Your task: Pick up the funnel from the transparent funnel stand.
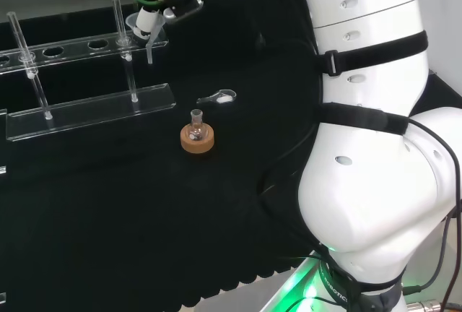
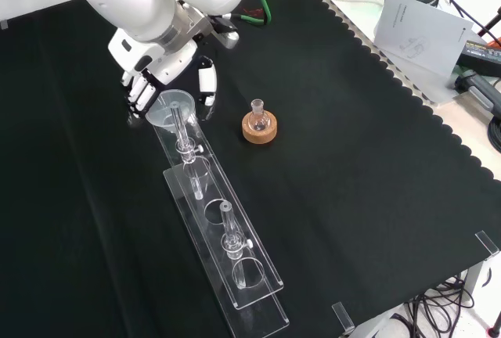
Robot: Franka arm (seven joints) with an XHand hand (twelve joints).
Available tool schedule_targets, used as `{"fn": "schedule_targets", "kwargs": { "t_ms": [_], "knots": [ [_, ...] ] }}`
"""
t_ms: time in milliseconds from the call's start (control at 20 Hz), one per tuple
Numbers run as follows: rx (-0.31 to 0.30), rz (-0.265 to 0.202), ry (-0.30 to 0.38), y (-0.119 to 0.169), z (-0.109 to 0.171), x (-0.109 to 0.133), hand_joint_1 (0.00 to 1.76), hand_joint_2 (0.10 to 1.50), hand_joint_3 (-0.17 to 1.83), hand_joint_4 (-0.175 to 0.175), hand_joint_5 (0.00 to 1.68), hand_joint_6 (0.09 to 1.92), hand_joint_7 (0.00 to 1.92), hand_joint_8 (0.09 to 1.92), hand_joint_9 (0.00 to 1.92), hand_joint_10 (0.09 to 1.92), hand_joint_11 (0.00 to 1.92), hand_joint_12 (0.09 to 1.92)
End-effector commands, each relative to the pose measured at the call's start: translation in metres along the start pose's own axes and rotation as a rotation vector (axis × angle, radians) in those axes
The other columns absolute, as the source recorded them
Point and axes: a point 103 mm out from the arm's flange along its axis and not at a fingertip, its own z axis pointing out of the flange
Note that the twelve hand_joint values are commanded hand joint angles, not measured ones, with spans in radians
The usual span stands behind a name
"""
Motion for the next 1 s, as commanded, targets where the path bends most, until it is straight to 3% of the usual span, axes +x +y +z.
{"fn": "schedule_targets", "kwargs": {
  "t_ms": [50, 300, 650, 850, 1000],
  "knots": [
    [-0.068, 0.004, -0.035, -0.002, -0.002, 0.002, 0.63, 0.73, 0.36, -0.048, 0.4, 0.09, 0.35, 0.74, 0.76, 0.61, 0.44, 1.4],
    [-0.159, 0.019, -0.059, -0.01, -0.012, 0.002, 0.68, 0.76, 0.42, -0.063, 0.52, 0.09, 0.59, 0.75, 0.99, 0.58, 0.5, 1.35],
    [-0.172, 0.021, -0.047, -0.016, -0.017, -0.001, 0.72, 0.76, 0.44, -0.066, 0.59, 0.09, 0.74, 0.78, 1.09, 0.59, 0.55, 1.32],
    [-0.178, -0.009, 0.001, -0.019, -0.019, -0.003, 0.67, 0.72, 0.45, -0.068, 0.53, 0.09, 0.55, 0.82, 0.89, 0.61, 0.51, 1.33],
    [-0.103, -0.055, 0.055, -0.018, -0.017, -0.005, 0.57, 0.68, 0.41, -0.063, 0.4, 0.09, 0.27, 0.79, 0.59, 0.66, 0.41, 1.39]
  ]
}}
